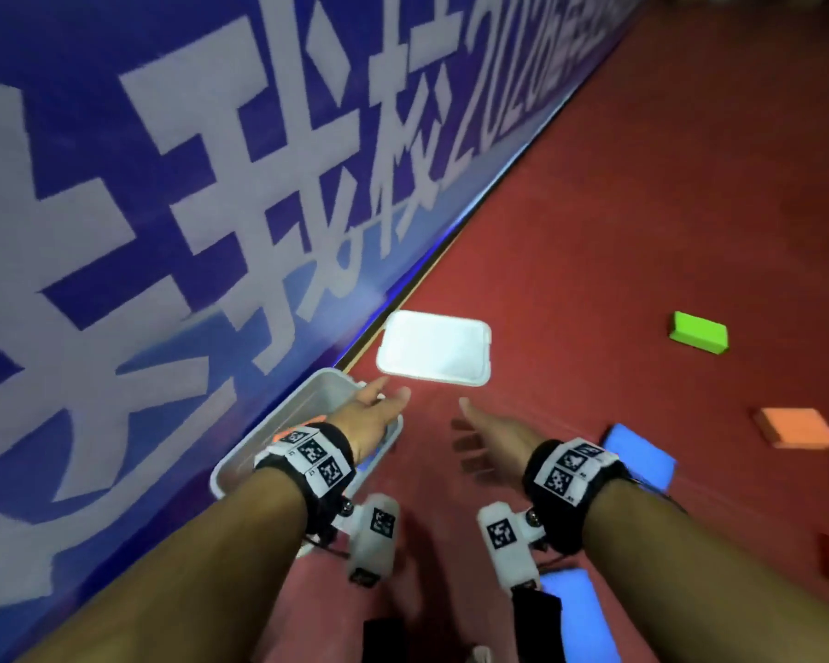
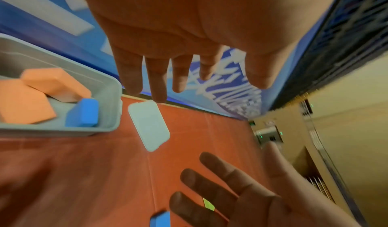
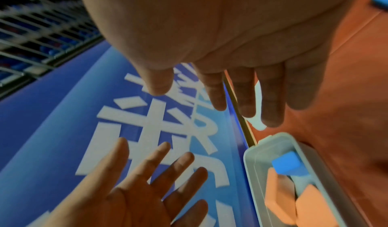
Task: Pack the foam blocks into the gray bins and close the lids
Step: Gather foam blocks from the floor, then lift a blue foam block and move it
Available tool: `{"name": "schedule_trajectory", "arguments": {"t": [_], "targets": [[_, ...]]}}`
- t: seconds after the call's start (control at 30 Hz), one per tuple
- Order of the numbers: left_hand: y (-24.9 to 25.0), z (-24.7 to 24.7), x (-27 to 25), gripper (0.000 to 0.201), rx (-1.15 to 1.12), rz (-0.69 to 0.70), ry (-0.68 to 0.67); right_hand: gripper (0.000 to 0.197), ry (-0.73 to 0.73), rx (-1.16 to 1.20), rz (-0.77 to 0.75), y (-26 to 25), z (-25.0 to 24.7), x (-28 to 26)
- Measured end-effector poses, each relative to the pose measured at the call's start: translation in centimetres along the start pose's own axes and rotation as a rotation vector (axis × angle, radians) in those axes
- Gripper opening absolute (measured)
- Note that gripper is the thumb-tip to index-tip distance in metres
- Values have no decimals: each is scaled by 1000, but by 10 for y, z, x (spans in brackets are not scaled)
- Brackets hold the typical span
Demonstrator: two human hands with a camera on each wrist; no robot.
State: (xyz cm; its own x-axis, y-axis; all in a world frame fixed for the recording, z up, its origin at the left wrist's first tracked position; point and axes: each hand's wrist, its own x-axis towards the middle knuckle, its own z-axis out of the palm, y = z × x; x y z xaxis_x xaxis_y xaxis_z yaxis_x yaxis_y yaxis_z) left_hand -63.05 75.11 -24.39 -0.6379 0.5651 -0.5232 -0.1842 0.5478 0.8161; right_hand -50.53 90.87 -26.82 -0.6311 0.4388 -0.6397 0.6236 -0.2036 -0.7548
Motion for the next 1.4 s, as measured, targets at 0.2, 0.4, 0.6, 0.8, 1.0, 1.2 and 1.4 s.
{"name": "schedule_trajectory", "arguments": {"t": [0.2, 0.4, 0.6, 0.8, 1.0, 1.2, 1.4], "targets": [[24, 121, 22, 101, 158, 65, -221, 63, 236, 78, 57, 57, -110, -47], [42, 252, 12, 78, 248, 125, -419, 57, 377, 220, 128, 138, -212, -78], [19, 385, 43, 80, 330, 107, -458, 46, 376, 209, 248, 239, -305, -70], [-125, 500, 121, 8, 322, -164, -501, 43, 294, -64, 455, 406, -338, 12], [-358, 581, 231, 7, 346, -369, -512, 32, 344, 94, 753, 634, -301, 152], [-499, 618, 375, 70, 438, -270, -385, 48, 258, 242, 764, 783, -243, 291], [-544, 648, 439, 83, 517, -160, -385, 49, 541, 502, 681, 821, -245, 361]]}}
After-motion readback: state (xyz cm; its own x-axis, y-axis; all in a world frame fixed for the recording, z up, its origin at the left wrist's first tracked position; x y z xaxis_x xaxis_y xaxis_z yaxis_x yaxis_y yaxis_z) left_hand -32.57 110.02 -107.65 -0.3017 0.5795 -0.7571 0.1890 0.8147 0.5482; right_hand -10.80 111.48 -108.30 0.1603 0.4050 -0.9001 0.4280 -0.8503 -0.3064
